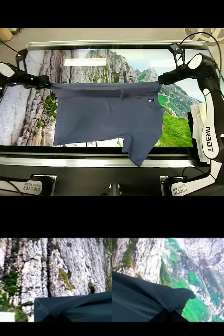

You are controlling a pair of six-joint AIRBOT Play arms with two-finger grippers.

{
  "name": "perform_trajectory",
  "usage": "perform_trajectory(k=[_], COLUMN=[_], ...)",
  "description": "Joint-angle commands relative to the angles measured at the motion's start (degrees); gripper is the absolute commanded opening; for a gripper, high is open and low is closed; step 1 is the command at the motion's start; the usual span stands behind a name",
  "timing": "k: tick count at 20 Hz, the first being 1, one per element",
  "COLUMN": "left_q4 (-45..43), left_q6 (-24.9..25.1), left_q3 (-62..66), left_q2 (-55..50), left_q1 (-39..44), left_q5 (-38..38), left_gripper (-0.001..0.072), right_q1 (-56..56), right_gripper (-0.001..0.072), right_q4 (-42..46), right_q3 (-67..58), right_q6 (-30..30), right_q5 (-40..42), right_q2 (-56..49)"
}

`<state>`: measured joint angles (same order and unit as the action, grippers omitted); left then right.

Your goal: Fold the shirts.

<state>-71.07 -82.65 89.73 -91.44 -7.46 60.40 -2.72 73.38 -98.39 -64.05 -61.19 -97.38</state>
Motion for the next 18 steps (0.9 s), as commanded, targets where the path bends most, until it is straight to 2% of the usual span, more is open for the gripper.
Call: perform_trajectory(k=[1, 2, 4, 6, 9, 11, 13, 14, 15, 16, 17, 18], left_q4=[3.54, 3.54, 3.04, 1.84, 1.84, 1.4, 1.49, 1.9, 2.03, 1.86, 1.03, -0.46], left_q6=[0.44, 1.77, 4.09, 4.02, 2.47, 1.86, -1.33, -2.08, -2.45, -2.45, -2.43, -2.47], left_q3=[1.55, 1.55, 1.53, -0.46, -7.65, -11.82, -12.57, -12.09, -11.1, -9.66, -7.93, -6.69], left_q2=[-4.09, -3.96, -3.85, -4.26, -4.7, -4.72, -4.92, -4.9, -4.87, -4.83, -4.57, -3.85], left_q1=[0.07, 0.0, -0.22, 0.02, 0.31, 0.04, -0.13, -0.13, -0.13, -0.35, -0.9, -1.84], left_q5=[-1.73, 0.81, 10.45, 19.19, 20.59, 18.97, 17.31, 17.2, 18.29, 20.22, 22.62, 24.72], left_gripper=[0.0023, 0.0023, 0.0023, 0.0023, 0.0023, 0.0023, 0.0025, 0.0116, 0.0392, 0.0583, 0.055, 0.0532], right_q1=[0.55, 0.33, 0.07, 0.09, 0.13, 0.13, 0.13, 0.13, -0.09, -0.63, -1.77, -3.32], right_gripper=[0.0024, 0.0024, 0.0024, 0.0024, 0.0024, 0.0024, 0.0028, 0.0105, 0.025, 0.0361, 0.0448, 0.0499], right_q4=[-0.26, -0.2, 3.96, 10.01, 7.37, 4.09, 3.43, 3.43, 3.3, 3.56, 3.8, 3.78], right_q3=[-0.07, -0.07, -0.07, 0.96, 5.09, 5.14, 5.01, 4.68, 4.35, 3.61, 2.82, 2.58], right_q6=[1.44, 4.59, 10.21, 10.43, 8.22, 8.09, 5.6, 4.11, 3.19, 3.23, 3.52, 4.07], right_q5=[2.67, -0.37, -10.82, -19.34, -19.58, -21.46, -21.07, -20.61, -20.55, -22.56, -24.94, -27.69], right_q2=[-2.36, -2.03, -1.36, -2.56, -5.73, -8.0, -8.11, -7.82, -7.08, -6.1, -4.66, -3.06])
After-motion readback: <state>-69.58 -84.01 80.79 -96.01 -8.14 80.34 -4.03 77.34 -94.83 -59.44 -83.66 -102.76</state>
